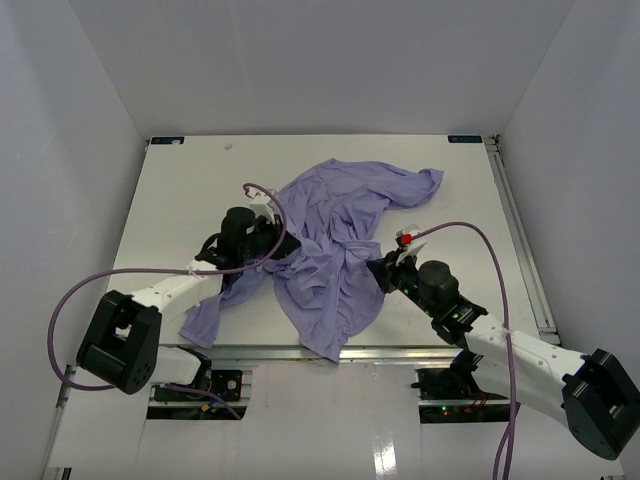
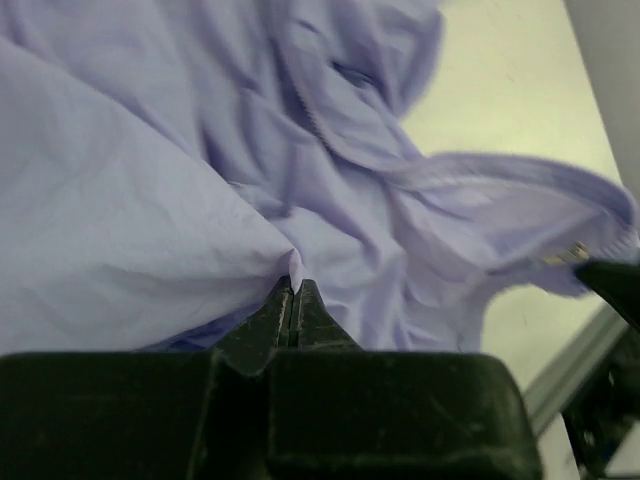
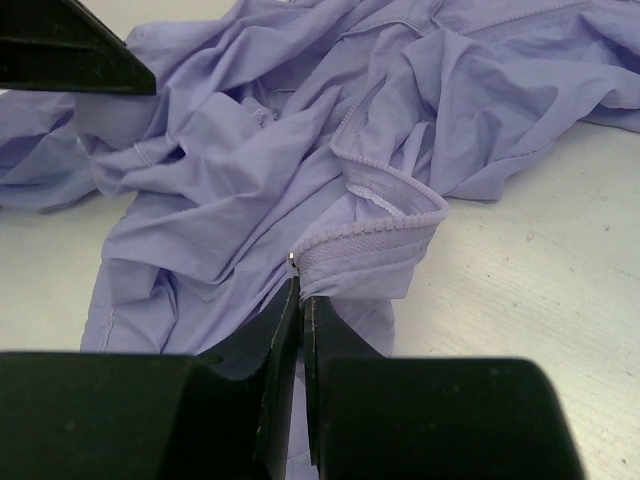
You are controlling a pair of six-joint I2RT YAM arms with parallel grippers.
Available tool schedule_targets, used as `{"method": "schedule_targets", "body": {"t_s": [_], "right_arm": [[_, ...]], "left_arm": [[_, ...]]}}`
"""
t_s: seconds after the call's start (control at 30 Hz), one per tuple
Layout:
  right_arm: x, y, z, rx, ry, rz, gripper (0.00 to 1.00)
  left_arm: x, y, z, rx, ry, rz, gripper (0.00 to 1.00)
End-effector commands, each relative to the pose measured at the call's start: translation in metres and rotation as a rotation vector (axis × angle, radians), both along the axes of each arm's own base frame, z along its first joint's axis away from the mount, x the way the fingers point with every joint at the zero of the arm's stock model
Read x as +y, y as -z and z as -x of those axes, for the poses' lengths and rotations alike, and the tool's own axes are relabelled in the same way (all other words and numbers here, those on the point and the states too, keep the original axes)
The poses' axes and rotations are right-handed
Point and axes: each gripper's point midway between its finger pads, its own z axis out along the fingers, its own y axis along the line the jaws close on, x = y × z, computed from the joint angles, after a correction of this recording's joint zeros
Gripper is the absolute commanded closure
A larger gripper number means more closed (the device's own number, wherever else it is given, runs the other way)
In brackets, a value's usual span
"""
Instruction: Zip up the jacket
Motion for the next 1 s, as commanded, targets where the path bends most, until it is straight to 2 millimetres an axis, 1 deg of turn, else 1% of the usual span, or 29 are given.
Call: {"method": "schedule_targets", "body": {"t_s": [0.0,0.03,0.13,0.17,0.23,0.27,0.33,0.4,0.5,0.53,0.6,0.63,0.67,0.8,0.83,0.9,0.97], "right_arm": [[0.003,-0.019,-0.005,-0.049,0.006,-0.045,0.92],[0.002,-0.019,-0.005,-0.049,0.007,-0.045,0.92],[0.004,-0.022,-0.004,-0.052,0.001,-0.051,0.92],[0.004,-0.023,-0.005,-0.051,-0.001,-0.052,0.92],[0.005,-0.024,-0.004,-0.052,-0.006,-0.052,0.92],[0.006,-0.023,-0.005,-0.051,-0.007,-0.049,0.92],[0.005,-0.024,-0.005,-0.051,-0.004,-0.05,0.92],[0.005,-0.024,-0.006,-0.051,-0.002,-0.05,0.92],[0.004,-0.025,-0.005,-0.053,-0.002,-0.05,0.92],[0.004,-0.025,-0.004,-0.054,-0.002,-0.051,0.92],[0.003,-0.027,-0.004,-0.059,0.0,-0.055,0.92],[0.003,-0.027,-0.003,-0.06,0.0,-0.056,0.92],[0.003,-0.028,-0.003,-0.061,-0.002,-0.057,0.92],[0.002,-0.029,-0.001,-0.062,-0.008,-0.06,0.92],[0.002,-0.029,0.0,-0.063,-0.009,-0.062,0.92],[0.001,-0.03,0.0,-0.065,-0.006,-0.064,0.92],[0.0,-0.029,0.0,-0.065,-0.004,-0.063,0.92]], "left_arm": [[-0.04,-0.012,0.023,-0.049,0.201,0.032,0.89],[-0.042,-0.007,0.027,-0.036,0.21,0.027,0.78],[-0.03,0.014,0.025,0.001,0.14,-0.023,0.45],[-0.025,0.016,0.023,0.005,0.109,-0.04,0.38],[-0.018,0.011,0.019,-0.002,0.064,-0.054,0.32],[-0.014,0.005,0.015,-0.016,0.036,-0.057,0.31],[-0.009,-0.016,0.008,-0.039,-0.008,-0.052,0.3],[0.002,-0.032,-0.005,-0.038,-0.089,-0.06,0.3],[0.027,-0.042,-0.017,0.004,-0.214,-0.039,0.31],[0.035,-0.041,-0.018,0.041,-0.239,0.003,0.32],[0.043,-0.045,-0.016,0.09,-0.246,0.102,0.36],[0.047,-0.041,-0.01,0.1,-0.255,0.118,0.36],[0.056,-0.04,-0.011,0.105,-0.292,0.127,0.36],[0.114,-0.01,-0.016,0.177,-0.523,0.113,0.34],[0.12,0.001,-0.015,0.207,-0.538,0.117,0.34],[0.132,0.009,-0.017,0.23,-0.56,0.15,0.34],[0.138,0.026,-0.018,0.276,-0.564,0.175,0.33]]}}
